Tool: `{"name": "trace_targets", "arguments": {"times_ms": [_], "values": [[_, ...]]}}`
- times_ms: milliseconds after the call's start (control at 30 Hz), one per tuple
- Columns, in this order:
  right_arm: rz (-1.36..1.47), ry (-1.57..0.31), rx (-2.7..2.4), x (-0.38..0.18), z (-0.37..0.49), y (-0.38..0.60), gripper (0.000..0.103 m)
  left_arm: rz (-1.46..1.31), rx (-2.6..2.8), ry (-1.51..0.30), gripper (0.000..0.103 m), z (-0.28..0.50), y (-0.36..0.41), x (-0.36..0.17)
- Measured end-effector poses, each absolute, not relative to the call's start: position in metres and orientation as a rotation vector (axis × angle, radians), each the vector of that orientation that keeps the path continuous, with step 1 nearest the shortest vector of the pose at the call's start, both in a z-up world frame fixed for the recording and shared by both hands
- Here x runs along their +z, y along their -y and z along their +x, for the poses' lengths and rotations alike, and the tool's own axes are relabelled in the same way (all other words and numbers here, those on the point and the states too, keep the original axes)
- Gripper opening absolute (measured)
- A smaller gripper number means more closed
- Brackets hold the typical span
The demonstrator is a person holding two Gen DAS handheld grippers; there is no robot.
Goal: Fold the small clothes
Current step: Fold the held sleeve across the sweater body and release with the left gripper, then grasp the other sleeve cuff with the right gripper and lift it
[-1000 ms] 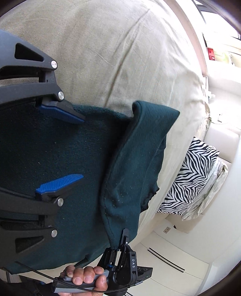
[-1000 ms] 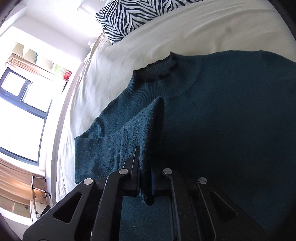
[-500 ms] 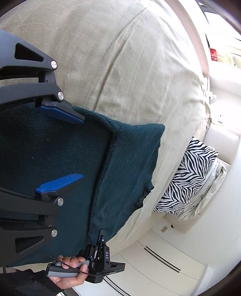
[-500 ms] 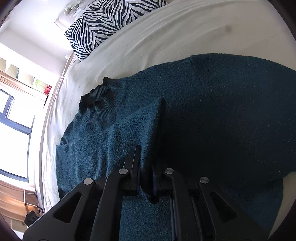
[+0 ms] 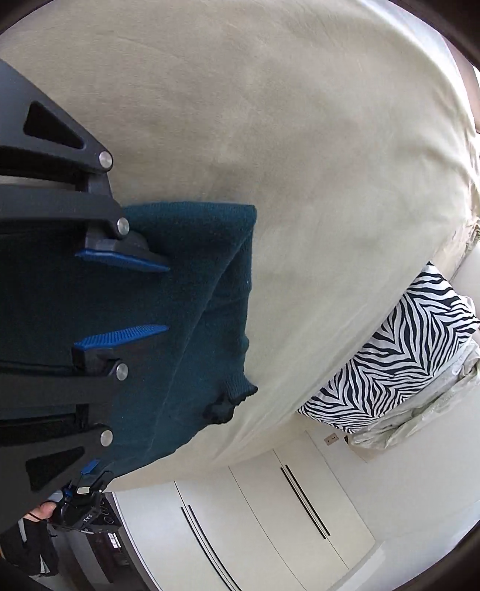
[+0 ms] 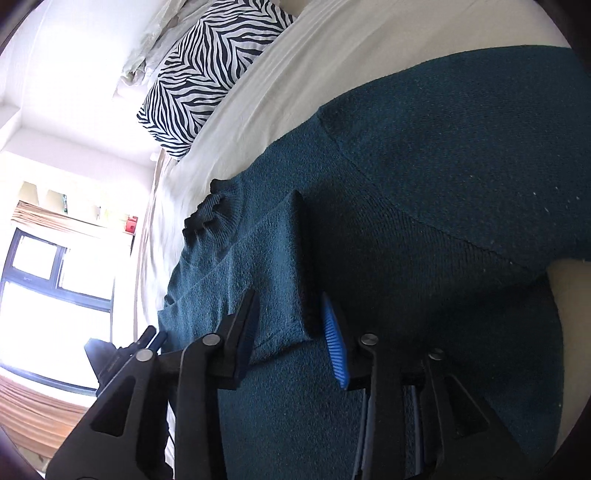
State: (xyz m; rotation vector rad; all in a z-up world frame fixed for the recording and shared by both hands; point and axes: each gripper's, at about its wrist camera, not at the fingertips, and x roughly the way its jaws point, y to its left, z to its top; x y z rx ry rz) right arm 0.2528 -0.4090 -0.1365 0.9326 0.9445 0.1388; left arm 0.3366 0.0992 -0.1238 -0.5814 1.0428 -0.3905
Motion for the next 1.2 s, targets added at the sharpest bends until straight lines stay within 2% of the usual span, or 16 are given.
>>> {"name": "trace_targets", "arguments": {"times_ms": [33,67,133,467,533,567,733,800,833,967,1200], "values": [[0.944,-0.924,0.149,-0.134,0.243,0.411,0.056,-0.573,-0.377,-1.039,0.007,0.341,-0.104,-0.129],[0.949,-0.913,0.160,-0.132,0.238,0.412,0.056,-0.591,-0.386,-1.042,0.005,0.344,-0.109,-0.133],[0.960,-0.911,0.182,-0.131,0.229,0.411,0.056,-0.636,-0.419,-1.032,0.005,0.338,-0.117,-0.138],[0.977,-0.954,0.233,-0.147,0.183,0.384,0.055,-0.455,-0.430,-1.025,0.004,0.269,-0.118,-0.122],[0.989,-0.952,0.230,-0.147,0.168,0.386,0.055,-0.431,-0.398,-1.016,0.011,0.256,-0.123,-0.113],[0.985,-0.948,0.221,-0.145,0.160,0.389,0.055,-0.404,-0.360,-1.013,0.022,0.249,-0.126,-0.109],[0.937,-0.857,0.128,-0.116,0.118,0.428,0.055,-0.332,-0.324,-0.913,0.026,0.211,-0.124,-0.073],[0.955,-0.775,0.052,-0.105,0.102,0.460,0.057,-0.348,-0.361,-0.874,0.044,0.198,-0.111,-0.060],[0.976,-0.743,-0.007,-0.102,0.095,0.479,0.061,-0.351,-0.388,-0.863,0.048,0.193,-0.101,-0.055],[1.036,-0.626,-0.225,-0.101,0.059,0.555,0.063,-0.401,-0.497,-0.843,0.065,0.178,-0.058,-0.051],[1.358,-0.439,-0.428,-0.147,0.000,0.669,0.063,-0.405,-0.571,-0.974,0.066,0.177,0.017,-0.087]]}}
